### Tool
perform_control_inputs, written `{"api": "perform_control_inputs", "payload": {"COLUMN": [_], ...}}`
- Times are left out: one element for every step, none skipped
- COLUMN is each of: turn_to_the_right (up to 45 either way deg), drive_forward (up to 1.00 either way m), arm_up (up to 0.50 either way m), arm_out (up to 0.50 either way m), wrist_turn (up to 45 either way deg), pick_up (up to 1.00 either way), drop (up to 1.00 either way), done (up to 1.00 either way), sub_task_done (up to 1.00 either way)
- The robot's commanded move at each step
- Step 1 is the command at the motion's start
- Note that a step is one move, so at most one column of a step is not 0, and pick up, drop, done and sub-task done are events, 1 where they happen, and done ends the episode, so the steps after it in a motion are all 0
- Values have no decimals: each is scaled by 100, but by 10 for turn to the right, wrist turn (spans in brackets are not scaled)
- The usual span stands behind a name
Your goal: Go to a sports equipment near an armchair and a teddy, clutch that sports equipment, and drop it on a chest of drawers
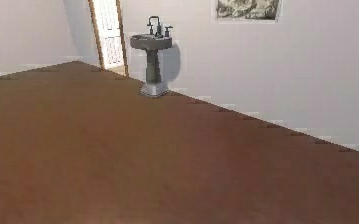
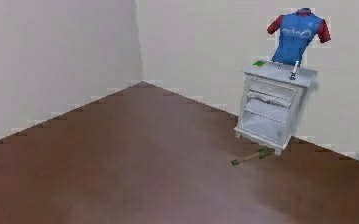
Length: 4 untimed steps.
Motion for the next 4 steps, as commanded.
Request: {"api": "perform_control_inputs", "payload": {"turn_to_the_right": [-450, 0, 210, 0], "drive_forward": [0, 20, 0, 100], "arm_up": [0, 0, 0, 0], "arm_out": [0, 0, 0, 0], "wrist_turn": [0, 0, 0, 0], "pick_up": [0, 0, 0, 0], "drop": [0, 0, 0, 0], "done": [0, 0, 0, 0], "sub_task_done": [0, 0, 0, 0]}}
